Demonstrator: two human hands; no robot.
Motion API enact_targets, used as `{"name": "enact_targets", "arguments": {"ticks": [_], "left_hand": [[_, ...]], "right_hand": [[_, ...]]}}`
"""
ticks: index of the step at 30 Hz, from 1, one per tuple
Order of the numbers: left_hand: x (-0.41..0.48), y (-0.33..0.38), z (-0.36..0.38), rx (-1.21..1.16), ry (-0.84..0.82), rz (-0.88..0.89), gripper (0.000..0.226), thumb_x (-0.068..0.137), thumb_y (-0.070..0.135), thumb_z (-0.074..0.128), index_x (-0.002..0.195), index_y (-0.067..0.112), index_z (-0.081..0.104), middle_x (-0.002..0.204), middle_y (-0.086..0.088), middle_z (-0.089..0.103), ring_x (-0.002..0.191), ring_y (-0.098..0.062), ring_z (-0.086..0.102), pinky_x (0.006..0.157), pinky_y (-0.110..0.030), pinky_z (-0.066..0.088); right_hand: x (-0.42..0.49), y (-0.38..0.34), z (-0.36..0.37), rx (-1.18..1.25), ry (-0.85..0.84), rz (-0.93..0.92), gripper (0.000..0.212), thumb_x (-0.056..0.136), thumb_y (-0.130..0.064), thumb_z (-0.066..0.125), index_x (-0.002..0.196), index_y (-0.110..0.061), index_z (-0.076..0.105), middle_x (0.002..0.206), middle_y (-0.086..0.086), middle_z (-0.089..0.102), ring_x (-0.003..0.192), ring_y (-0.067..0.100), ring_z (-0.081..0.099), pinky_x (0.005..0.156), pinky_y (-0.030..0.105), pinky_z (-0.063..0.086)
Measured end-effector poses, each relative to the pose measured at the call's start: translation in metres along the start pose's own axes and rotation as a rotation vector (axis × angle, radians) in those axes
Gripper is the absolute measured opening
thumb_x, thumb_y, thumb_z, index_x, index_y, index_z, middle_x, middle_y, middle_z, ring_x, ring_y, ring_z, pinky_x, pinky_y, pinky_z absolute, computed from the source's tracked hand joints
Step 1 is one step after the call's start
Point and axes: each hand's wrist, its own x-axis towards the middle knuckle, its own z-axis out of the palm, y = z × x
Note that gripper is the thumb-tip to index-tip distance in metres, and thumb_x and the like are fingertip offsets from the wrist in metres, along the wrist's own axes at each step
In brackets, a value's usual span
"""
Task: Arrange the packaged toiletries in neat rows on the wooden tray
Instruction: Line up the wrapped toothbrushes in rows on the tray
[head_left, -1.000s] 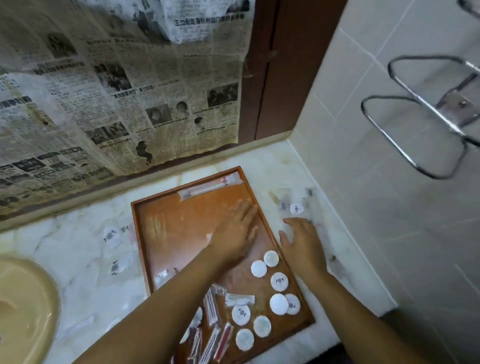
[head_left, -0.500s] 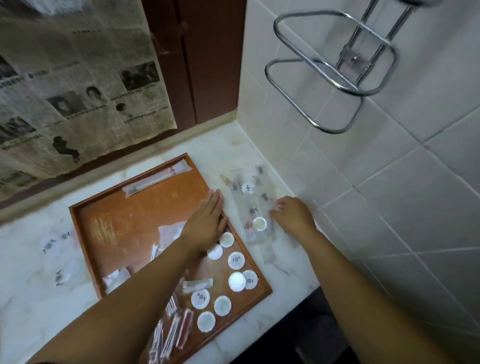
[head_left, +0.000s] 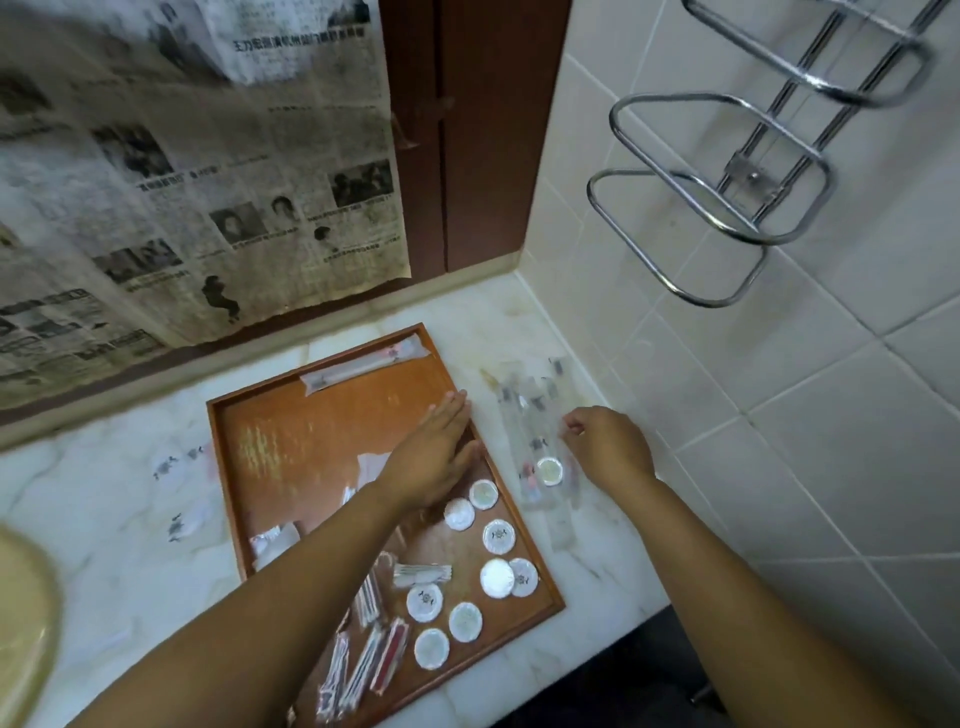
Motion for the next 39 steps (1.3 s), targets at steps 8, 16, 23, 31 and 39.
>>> {"name": "enact_targets", "arguments": {"ticks": [8,16,23,31,39], "left_hand": [[-0.044,-0.01,-0.085,-0.85,0.399,-0.575,0.034,0.095,0.045,0.066,0.116,0.02,0.074,0.104,-0.002,0.075,0.084,-0.016,0.069,0.07,-0.023,0.055],[-0.057,-0.074,-0.091,-1.074,0.533,-0.927,0.023,0.087,0.038,0.078,0.083,0.015,0.079,0.064,0.0,0.067,0.063,-0.018,0.054,0.065,-0.031,0.042],[-0.05,-0.11,-0.077,-0.873,0.568,-0.957,0.031,0.097,0.034,0.067,0.083,0.007,0.075,0.076,-0.007,0.071,0.067,-0.016,0.062,0.06,-0.026,0.043],[-0.041,-0.145,-0.047,-0.363,0.568,-0.924,0.034,0.095,0.055,0.058,0.09,0.024,0.072,0.075,0.008,0.07,0.076,-0.016,0.067,0.063,-0.029,0.046],[-0.048,-0.147,-0.042,0.048,0.568,-0.623,0.025,0.095,0.04,0.065,0.101,0.02,0.077,0.093,0.0,0.075,0.083,-0.021,0.065,0.074,-0.036,0.053]], "right_hand": [[0.02,-0.119,0.034,-0.284,0.063,-0.562,0.02,0.095,-0.024,0.058,0.102,-0.027,0.076,0.097,0.003,0.067,0.084,0.03,0.066,0.071,0.034,0.049],[0.054,-0.197,0.084,-0.425,0.118,-0.863,0.011,0.067,-0.012,0.082,0.077,-0.015,0.077,0.075,0.009,0.07,0.071,0.031,0.068,0.066,0.035,0.056],[0.079,-0.188,0.116,-0.363,0.067,-0.796,0.038,0.065,-0.006,0.085,0.102,-0.009,0.075,0.108,0.011,0.072,0.1,0.034,0.066,0.086,0.043,0.058],[0.075,-0.14,0.136,-0.496,0.112,-0.698,0.066,0.075,-0.016,0.086,0.136,-0.003,0.062,0.144,0.015,0.058,0.135,0.038,0.053,0.113,0.042,0.028],[0.077,-0.141,0.136,-0.515,0.054,-0.68,0.065,0.084,-0.028,0.082,0.141,-0.006,0.058,0.15,0.016,0.052,0.143,0.038,0.043,0.119,0.048,0.019]]}}
